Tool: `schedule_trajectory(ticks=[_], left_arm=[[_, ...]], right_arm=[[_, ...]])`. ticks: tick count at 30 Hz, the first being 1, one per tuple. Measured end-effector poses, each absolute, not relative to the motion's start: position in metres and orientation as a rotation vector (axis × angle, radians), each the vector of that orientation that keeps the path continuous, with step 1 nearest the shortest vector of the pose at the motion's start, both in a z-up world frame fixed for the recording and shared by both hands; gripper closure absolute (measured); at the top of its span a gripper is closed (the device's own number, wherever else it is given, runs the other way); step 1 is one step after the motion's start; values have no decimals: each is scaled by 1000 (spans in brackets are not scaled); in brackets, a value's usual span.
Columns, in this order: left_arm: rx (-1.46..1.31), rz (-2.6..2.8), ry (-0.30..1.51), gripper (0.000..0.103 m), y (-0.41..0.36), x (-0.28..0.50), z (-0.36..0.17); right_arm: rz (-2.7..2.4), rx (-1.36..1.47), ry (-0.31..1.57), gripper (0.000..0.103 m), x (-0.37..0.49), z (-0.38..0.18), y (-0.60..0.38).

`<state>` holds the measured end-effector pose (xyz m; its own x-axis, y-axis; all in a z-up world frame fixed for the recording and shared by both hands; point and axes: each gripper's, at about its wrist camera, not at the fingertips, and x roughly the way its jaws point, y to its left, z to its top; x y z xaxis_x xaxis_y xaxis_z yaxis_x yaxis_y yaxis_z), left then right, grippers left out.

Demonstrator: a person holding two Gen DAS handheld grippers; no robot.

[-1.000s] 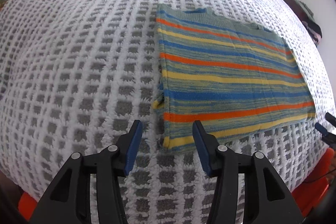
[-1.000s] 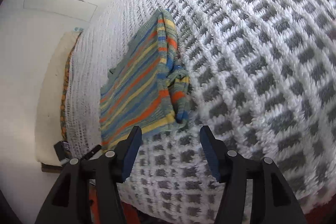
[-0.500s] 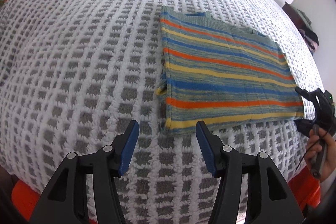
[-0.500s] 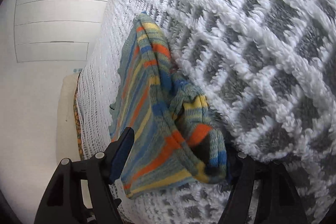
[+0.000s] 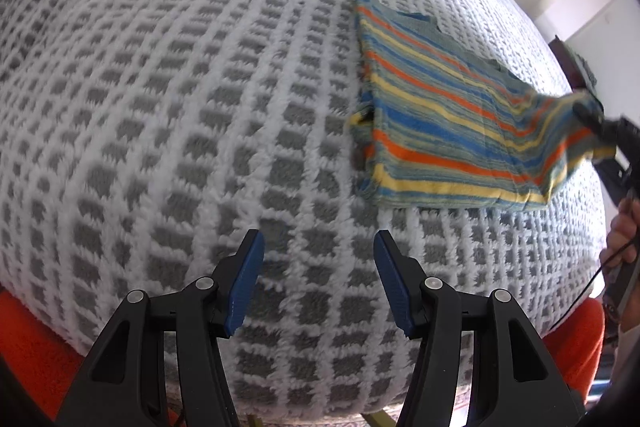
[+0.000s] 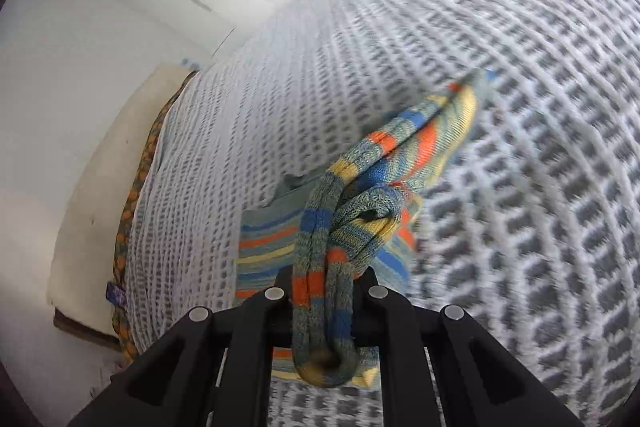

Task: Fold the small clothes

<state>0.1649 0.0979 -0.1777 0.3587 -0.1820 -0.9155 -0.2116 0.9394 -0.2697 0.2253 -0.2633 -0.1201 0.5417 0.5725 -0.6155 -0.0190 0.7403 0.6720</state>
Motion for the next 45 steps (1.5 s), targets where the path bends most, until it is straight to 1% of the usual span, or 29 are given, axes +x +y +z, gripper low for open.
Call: schedule_trajectory(ticks=[4,8,11,13,15,18,20,21,23,26,29,33,36,41,42,43,45], left_arm=[[-422,40,1211,43,117,153,-184],[-474,49,1221,43,129,143,-195],[-474,48,1221,43,130,140,-197],[-462,46,1212,43,128,139,-195],[-456,44,1208,42,128,139,-195],[-465,42,1206,40,128,139,-198],[-468,39,1204,39,128,140,-200],[-469,39,1205,39,128,140,-201],[-472,39,1205,39,127,141,-201],[-484,38,1200,39,128,140,-198],[-486,43,1199,39,129,135,-196],[-486,45,1205,39,130,130,-198],[-477,42,1203,38,128,131,-198],[-469,33,1199,37,125,133,-200],[-470,33,1197,37,124,134,-200],[-474,33,1196,37,123,135,-201],[-476,33,1197,37,122,136,-201]], right_arm=[[536,493,981,92,233,-108,-169],[669,331,1098,92,228,-141,-73],[679,219,1183,77,223,-171,-30],[718,288,1185,51,226,-179,-33],[800,410,1178,39,226,-170,-48],[861,542,1145,39,224,-149,-79],[765,606,1116,36,238,-141,-110],[701,647,1126,34,251,-143,-126],[569,709,1205,34,283,-160,-146],[475,794,1292,33,326,-192,-147],[536,707,1305,33,355,-184,-100],[880,711,1186,33,356,-142,-48],[844,597,1152,33,346,-123,-56],[762,458,1201,33,299,-135,-108],[761,427,1219,37,285,-140,-114],[781,417,1233,45,278,-149,-125],[863,428,1262,52,251,-171,-119]])
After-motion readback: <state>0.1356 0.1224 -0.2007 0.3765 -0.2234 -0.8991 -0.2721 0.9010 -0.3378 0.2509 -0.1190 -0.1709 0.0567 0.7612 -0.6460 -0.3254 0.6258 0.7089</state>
